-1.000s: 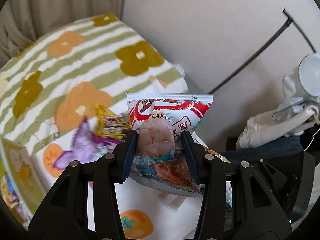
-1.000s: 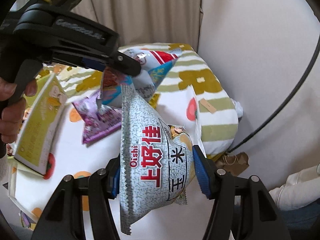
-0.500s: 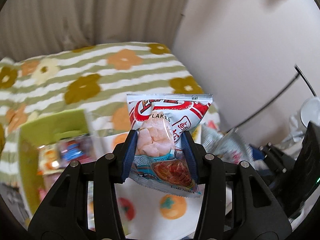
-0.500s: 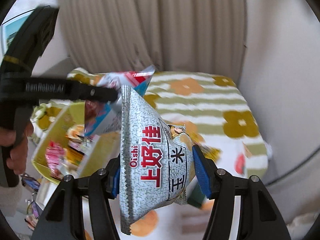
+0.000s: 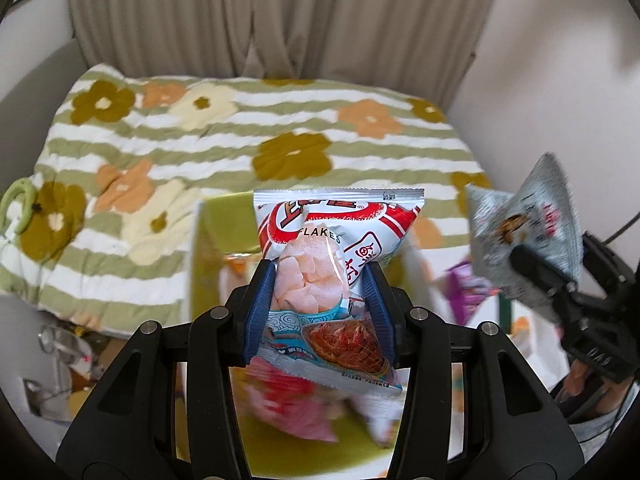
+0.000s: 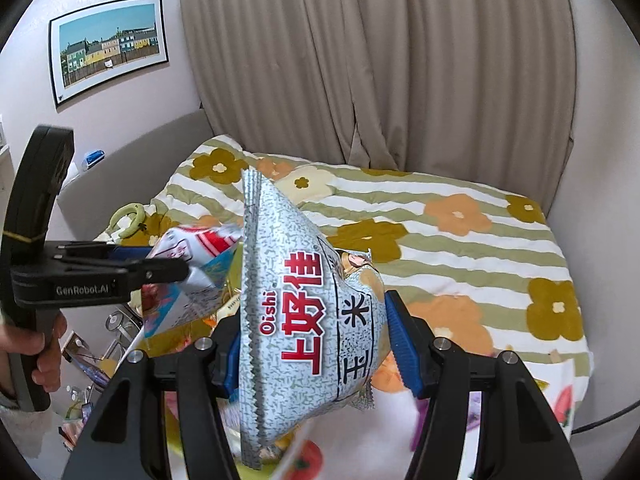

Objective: Organize snacks
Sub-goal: 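Carry the red-white flakes packet left into the box while right carries the Oishi bag, then grasp the purple packet with left gripper while right grasps the dark green bar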

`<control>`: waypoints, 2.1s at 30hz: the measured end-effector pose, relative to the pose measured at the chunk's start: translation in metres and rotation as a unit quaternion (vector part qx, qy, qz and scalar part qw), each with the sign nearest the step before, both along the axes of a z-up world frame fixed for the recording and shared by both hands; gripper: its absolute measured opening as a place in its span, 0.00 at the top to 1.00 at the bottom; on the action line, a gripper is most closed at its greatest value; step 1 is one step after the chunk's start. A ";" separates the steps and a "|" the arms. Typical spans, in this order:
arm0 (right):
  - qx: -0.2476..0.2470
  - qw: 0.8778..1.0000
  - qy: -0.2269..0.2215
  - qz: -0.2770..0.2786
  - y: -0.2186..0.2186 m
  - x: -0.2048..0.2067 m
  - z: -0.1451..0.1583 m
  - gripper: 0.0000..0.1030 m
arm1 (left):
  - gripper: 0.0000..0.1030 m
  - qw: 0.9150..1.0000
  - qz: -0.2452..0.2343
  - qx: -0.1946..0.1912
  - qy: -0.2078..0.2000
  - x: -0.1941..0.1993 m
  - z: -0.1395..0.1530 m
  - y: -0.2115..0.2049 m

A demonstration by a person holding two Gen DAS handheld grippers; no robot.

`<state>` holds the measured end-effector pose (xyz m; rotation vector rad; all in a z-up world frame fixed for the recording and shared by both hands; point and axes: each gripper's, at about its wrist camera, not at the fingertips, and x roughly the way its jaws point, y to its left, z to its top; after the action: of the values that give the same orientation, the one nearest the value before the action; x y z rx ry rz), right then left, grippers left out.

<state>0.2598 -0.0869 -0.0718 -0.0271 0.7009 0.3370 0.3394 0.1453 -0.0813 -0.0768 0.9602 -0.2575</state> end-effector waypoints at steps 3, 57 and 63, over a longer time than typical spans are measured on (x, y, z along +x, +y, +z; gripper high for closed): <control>0.000 1.000 0.009 -0.008 0.015 0.015 -0.011 0.45 | 0.59 1.000 -0.003 0.014 0.015 0.020 -0.022 0.011; 0.015 1.000 0.011 0.016 0.041 -0.011 -0.005 0.01 | 0.01 0.998 0.059 0.015 -0.020 -0.076 -0.010 0.029; 0.018 0.999 -0.008 -0.045 0.016 -0.053 0.010 0.01 | 0.01 0.999 -0.001 -0.004 -0.044 -0.093 0.009 0.002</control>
<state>0.2066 -0.0712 -0.0617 0.0357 0.6787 0.2631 0.2469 0.1476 -0.0726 -0.0709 0.8723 -0.2646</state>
